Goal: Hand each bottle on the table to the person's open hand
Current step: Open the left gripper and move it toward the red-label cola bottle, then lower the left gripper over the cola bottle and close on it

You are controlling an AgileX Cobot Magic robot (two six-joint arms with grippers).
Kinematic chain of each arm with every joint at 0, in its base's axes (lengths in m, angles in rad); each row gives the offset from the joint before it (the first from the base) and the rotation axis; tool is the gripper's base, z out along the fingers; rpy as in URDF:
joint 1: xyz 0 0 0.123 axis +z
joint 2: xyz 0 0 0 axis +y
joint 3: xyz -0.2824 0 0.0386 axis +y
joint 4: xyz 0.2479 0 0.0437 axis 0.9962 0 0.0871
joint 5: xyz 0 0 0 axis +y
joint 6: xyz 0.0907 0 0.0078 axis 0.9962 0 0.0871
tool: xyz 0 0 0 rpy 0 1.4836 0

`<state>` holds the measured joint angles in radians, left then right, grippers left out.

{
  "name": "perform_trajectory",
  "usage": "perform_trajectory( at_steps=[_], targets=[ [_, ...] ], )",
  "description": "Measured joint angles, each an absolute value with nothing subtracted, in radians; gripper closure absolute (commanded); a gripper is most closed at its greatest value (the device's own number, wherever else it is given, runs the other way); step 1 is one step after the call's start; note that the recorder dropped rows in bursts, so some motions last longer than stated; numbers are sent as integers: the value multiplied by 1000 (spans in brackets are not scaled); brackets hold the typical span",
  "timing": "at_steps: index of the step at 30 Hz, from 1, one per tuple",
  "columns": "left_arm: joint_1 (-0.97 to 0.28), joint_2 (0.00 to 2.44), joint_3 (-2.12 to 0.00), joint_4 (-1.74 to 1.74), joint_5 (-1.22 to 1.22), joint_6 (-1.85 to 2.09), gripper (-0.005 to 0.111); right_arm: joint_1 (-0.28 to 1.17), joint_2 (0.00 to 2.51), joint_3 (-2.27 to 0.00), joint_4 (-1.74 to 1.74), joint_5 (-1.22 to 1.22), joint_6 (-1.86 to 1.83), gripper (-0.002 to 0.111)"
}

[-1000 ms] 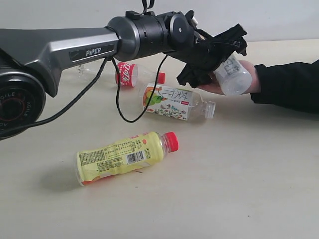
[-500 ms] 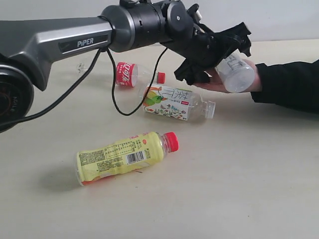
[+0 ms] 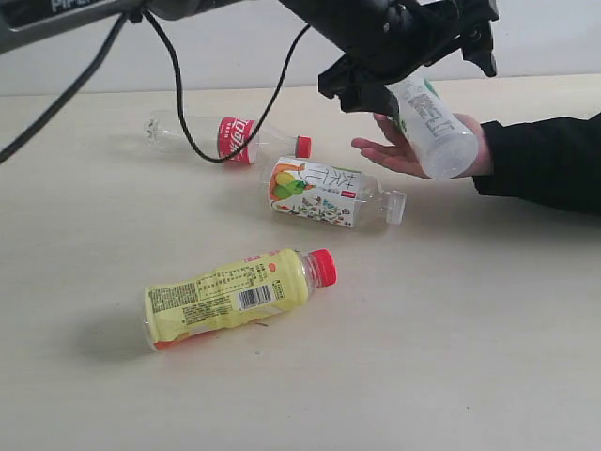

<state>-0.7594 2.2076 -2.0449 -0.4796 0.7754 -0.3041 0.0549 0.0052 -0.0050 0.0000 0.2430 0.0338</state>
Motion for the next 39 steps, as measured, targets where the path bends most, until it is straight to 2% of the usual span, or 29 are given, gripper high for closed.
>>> perform_trajectory(
  at_steps=[11,18,26,29,39],
  targets=[
    [-759,2038,-2045,-337,1193,10,9,55,5,-5,0,243,34,108],
    [-759,1953,-1915,-99,1221,194,9,55,5,-5,0,243,34,108],
    [-757,1938,-1674,320,1223,597,9,55,5,-5,0,243,34,108],
    [-726,1938,-1647,423,1174,668,9,55,5,-5,0,243,34,108],
    [-554,1938,-1644,331,815,909,9,55,5,-5,0,243,34,108]
  ],
)
